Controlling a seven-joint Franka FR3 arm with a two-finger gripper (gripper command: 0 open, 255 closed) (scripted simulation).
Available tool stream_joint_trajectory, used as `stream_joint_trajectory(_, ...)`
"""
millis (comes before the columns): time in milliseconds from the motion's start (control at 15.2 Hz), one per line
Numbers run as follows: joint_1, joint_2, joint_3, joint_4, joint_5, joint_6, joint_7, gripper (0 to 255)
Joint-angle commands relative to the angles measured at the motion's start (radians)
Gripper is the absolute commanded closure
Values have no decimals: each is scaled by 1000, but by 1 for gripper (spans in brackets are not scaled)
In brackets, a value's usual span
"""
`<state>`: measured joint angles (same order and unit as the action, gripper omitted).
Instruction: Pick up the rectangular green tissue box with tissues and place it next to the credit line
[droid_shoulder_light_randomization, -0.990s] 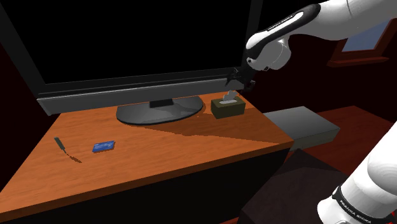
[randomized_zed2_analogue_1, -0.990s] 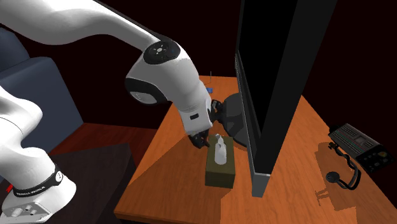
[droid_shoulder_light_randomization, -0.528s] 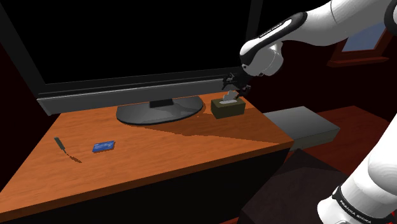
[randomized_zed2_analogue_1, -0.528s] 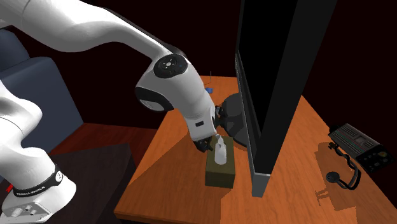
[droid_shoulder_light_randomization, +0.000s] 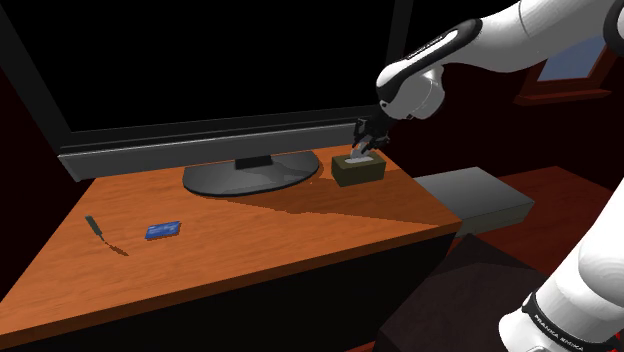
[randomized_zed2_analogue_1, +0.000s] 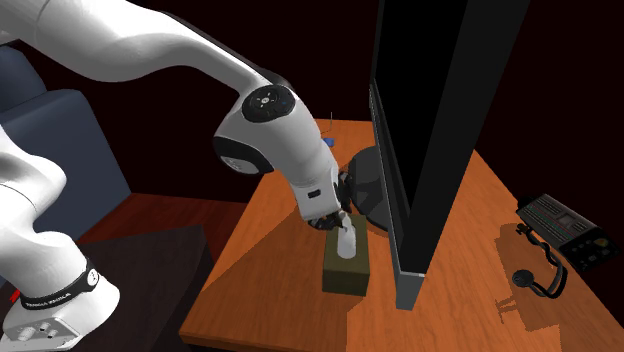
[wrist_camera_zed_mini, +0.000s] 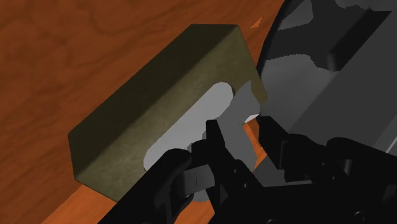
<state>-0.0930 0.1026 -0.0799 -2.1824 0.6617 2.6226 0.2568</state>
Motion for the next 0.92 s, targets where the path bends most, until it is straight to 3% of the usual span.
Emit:
stream_joint_trajectory(0,-1,2,-2,-3,0,-1,0,255)
stream_joint_trajectory(462,-1,2,-1,-3,0,-1,0,255)
stream_joint_trajectory(858,0,-45,-12,19,-67,-59,68,255)
